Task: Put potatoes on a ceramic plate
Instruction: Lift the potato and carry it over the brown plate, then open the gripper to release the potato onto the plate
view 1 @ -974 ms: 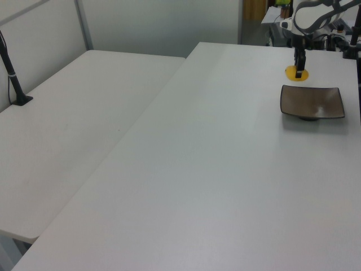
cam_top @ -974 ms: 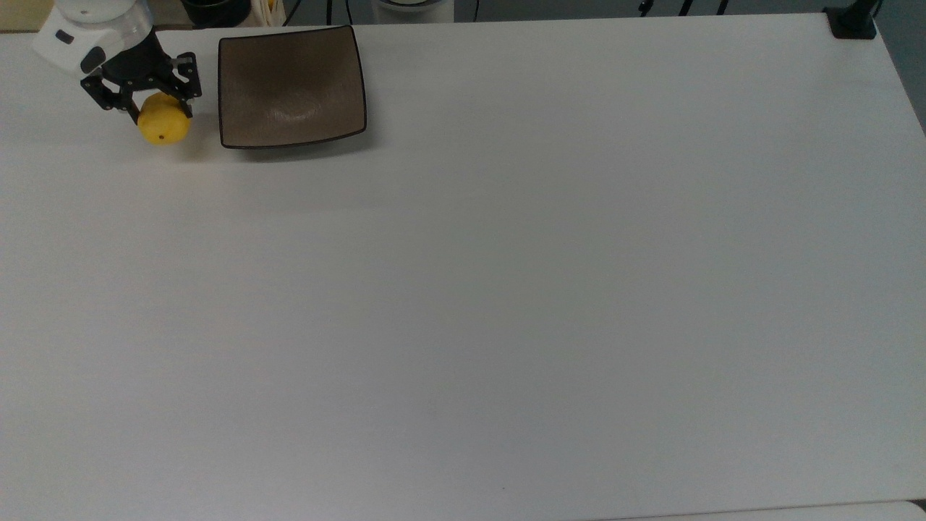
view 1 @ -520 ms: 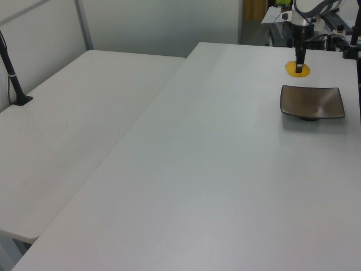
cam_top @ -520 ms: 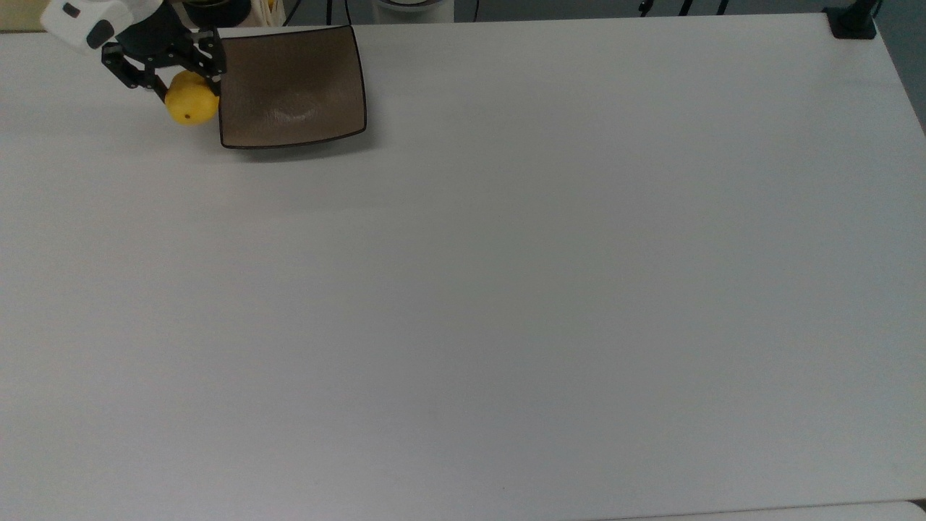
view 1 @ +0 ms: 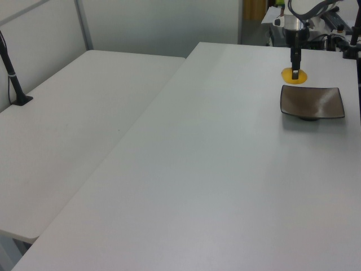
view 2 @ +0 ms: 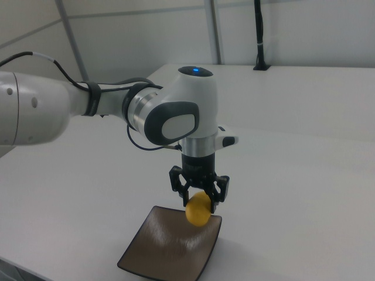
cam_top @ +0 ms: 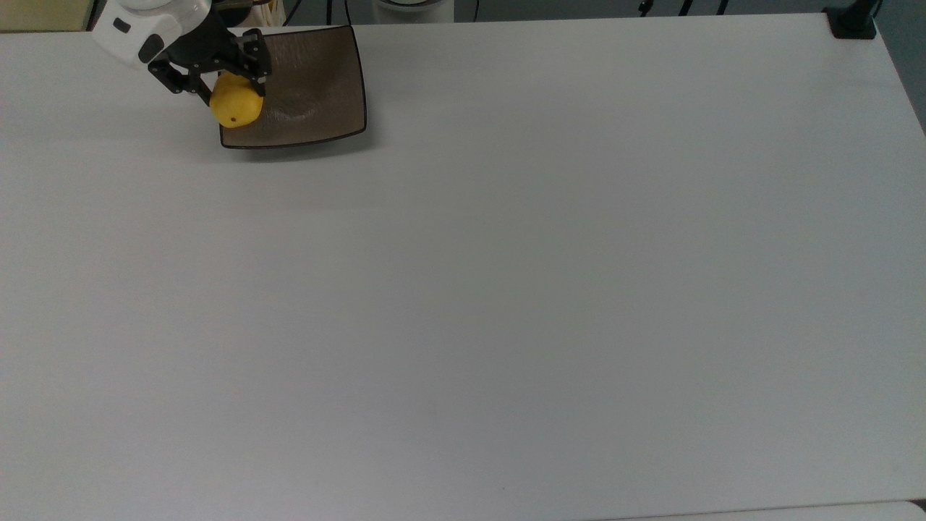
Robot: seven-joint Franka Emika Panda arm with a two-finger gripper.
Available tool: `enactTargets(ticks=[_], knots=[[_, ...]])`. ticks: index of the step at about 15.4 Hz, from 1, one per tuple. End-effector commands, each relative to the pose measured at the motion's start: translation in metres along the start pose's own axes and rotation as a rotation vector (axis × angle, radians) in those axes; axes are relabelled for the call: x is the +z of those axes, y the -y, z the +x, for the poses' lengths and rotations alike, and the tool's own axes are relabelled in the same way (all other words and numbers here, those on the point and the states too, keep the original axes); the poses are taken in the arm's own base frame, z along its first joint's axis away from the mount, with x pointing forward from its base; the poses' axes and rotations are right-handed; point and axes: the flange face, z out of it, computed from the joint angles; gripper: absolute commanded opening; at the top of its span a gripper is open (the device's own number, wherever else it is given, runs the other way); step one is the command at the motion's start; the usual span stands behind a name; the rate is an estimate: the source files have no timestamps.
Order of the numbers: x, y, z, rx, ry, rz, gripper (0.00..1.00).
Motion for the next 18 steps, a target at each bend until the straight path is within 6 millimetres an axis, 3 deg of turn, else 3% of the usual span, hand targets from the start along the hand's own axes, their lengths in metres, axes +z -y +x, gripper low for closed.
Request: enactTargets(ticks=[1, 13, 15, 18], knots=[[-0.001, 0.006, -0.006, 0.003, 0.007, 0.009, 1.0], [-0.003, 0.007, -0.009, 0.017, 0.022, 0.025, 1.0], [-0.009, 0.008, -0.011, 0.045, 0.014, 0.034, 1.0], [-0.037, 0.007, -0.006, 0.127, -0.01, 0.021, 1.0]])
